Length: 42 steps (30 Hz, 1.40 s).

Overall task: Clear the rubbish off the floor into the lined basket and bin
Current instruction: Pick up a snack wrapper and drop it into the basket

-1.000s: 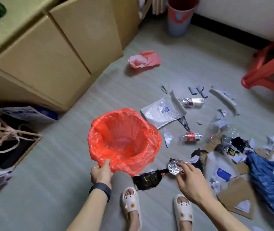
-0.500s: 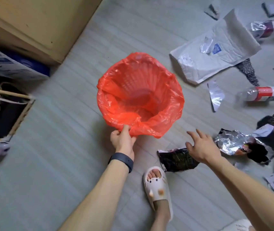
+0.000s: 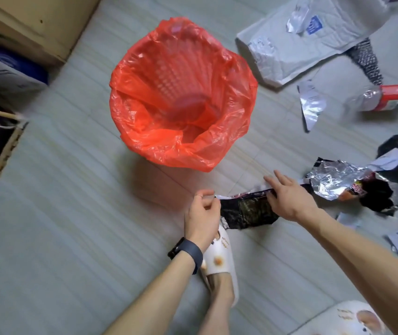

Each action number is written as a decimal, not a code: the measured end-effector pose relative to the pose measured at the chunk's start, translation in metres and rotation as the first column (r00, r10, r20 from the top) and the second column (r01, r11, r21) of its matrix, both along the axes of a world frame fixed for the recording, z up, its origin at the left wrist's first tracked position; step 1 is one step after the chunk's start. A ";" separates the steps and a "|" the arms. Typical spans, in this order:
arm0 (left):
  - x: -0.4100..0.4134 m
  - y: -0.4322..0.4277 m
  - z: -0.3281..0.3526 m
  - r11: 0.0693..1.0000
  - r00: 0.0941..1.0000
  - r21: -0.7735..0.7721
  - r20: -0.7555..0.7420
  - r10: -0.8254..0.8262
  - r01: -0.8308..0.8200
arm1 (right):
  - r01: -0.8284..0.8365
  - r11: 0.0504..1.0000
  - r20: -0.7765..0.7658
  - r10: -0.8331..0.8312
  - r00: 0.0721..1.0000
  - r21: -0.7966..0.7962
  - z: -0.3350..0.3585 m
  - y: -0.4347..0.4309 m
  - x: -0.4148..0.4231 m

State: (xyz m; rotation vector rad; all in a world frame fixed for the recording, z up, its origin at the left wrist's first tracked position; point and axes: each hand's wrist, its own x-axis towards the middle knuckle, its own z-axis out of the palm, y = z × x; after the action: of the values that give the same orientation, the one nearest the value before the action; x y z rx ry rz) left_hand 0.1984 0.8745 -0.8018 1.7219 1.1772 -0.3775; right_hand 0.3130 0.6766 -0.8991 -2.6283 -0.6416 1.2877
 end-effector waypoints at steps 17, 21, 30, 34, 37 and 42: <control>0.091 -0.093 -0.163 0.087 0.147 0.329 -0.162 -0.976 0.940 | 0.173 0.984 0.399 -0.141 0.906 -0.046 -0.061 -0.170 0.011; 0.107 -0.079 -0.173 0.171 0.231 0.303 -0.173 -0.958 0.938 | 0.139 0.989 0.430 -0.101 0.897 -0.059 -0.064 -0.173 0.013; 0.138 -0.079 -0.047 0.569 0.622 0.426 0.017 -0.783 0.704 | 0.653 0.566 -0.086 -0.719 0.690 0.504 0.104 -0.167 0.017; 0.127 -0.095 0.032 0.751 0.662 0.258 0.357 -0.659 0.608 | 0.777 0.319 -0.545 -0.570 0.615 0.543 0.163 -0.155 -0.002; 0.112 -0.108 0.085 0.754 0.693 -0.071 0.458 -0.557 0.653 | 0.744 0.301 -0.524 -0.556 0.645 0.596 0.201 -0.143 -0.017; 0.092 -0.107 0.146 0.670 0.669 -0.227 0.523 -0.528 0.707 | 0.685 0.247 -0.484 -0.548 0.682 0.686 0.249 -0.129 -0.032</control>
State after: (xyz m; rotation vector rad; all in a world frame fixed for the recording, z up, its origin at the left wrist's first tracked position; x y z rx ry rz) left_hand 0.2900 0.7672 -0.6554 1.6655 0.1099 -0.5947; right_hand 0.2814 0.5475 -0.6502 -1.6019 -0.0502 0.6152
